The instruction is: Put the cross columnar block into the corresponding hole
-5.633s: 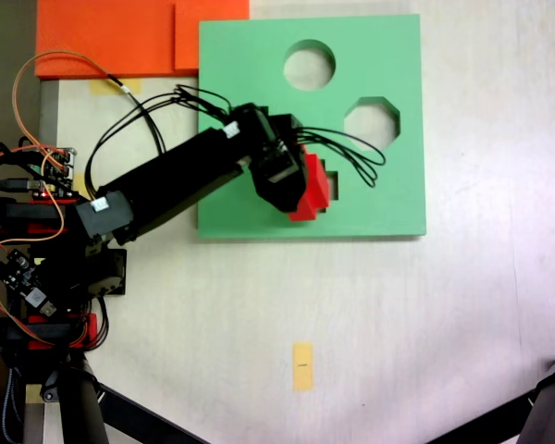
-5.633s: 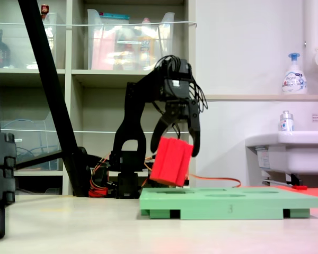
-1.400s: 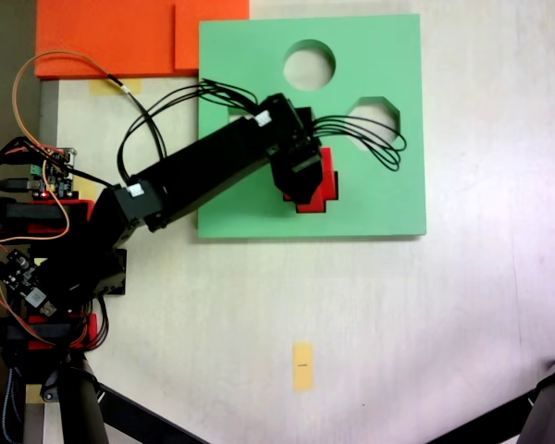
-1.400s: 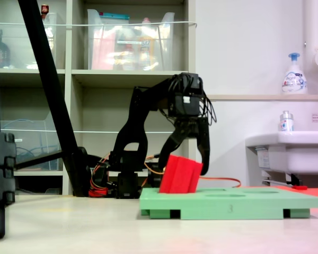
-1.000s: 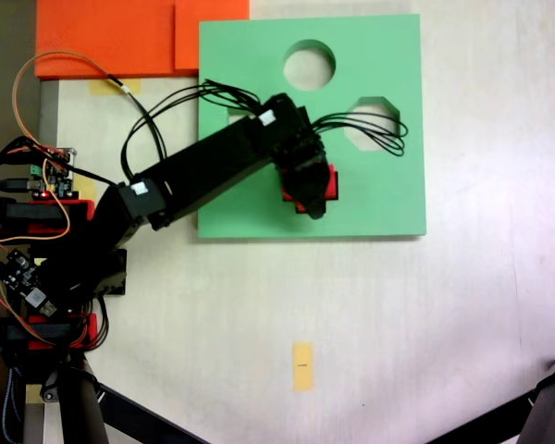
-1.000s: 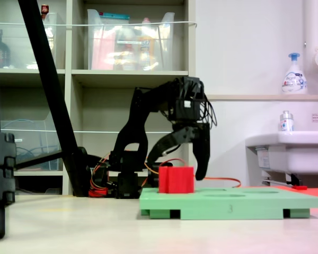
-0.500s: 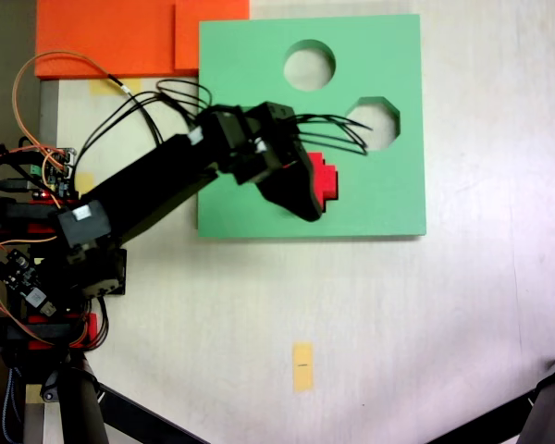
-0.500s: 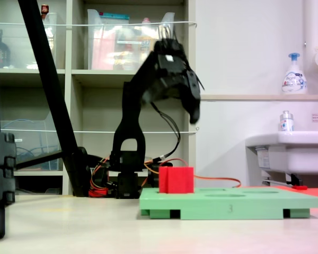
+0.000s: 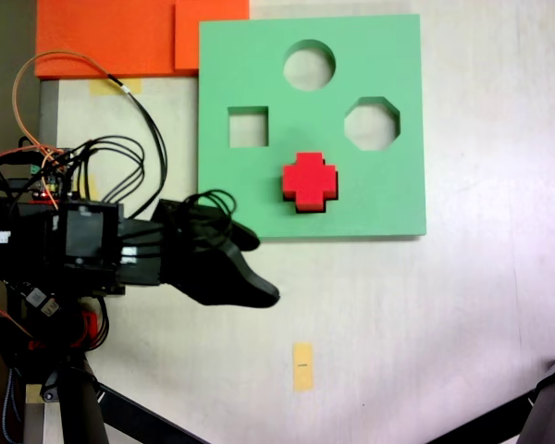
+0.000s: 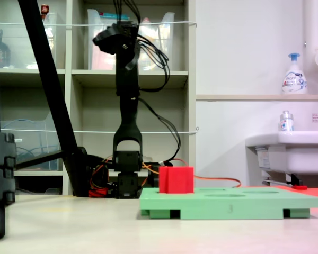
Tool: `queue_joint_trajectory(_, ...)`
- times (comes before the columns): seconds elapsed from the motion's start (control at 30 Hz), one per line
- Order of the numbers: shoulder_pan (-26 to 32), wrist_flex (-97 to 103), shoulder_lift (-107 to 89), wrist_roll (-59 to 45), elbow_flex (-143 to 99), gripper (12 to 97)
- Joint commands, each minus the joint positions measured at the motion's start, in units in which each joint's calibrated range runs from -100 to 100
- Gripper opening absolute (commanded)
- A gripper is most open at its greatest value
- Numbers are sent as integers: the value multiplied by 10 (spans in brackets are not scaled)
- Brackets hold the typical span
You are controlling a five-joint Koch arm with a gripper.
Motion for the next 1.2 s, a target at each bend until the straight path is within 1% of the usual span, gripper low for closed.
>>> queue_joint_trajectory(0.0, -14, 143, -76, -6, -111, 555)
queue_joint_trajectory(0.07, -21, 286, -164, -32, -283, 554)
queue_joint_trajectory(0.13, -20, 415, -239, -82, -442, 543)
queue_joint_trajectory(0.2, -17, 496, -285, -111, -574, 543)
queue_joint_trajectory(0.3, -10, 681, -337, -137, -807, 543)
queue_joint_trajectory(0.37, -10, 852, -349, -164, -968, 539)
queue_joint_trajectory(0.43, -10, 1073, -362, -198, -1157, 489)
queue_joint_trajectory(0.47, -9, 1145, -365, -211, -1239, 481)
queue_joint_trajectory(0.6, -1, 1144, -384, -213, -1392, 479)
queue_joint_trajectory(0.67, 6, 1143, -384, -213, -1392, 479)
queue_joint_trajectory(0.77, 9, 1002, -384, -213, -1392, 494)
queue_joint_trajectory(0.83, 8, 992, -384, -198, -1392, 437)
queue_joint_trajectory(1.0, 8, 990, -384, -191, -1392, 432)
queue_joint_trajectory(1.13, 8, 987, -384, -191, -1392, 442)
queue_joint_trajectory(1.17, 8, 989, -384, -191, -1392, 483)
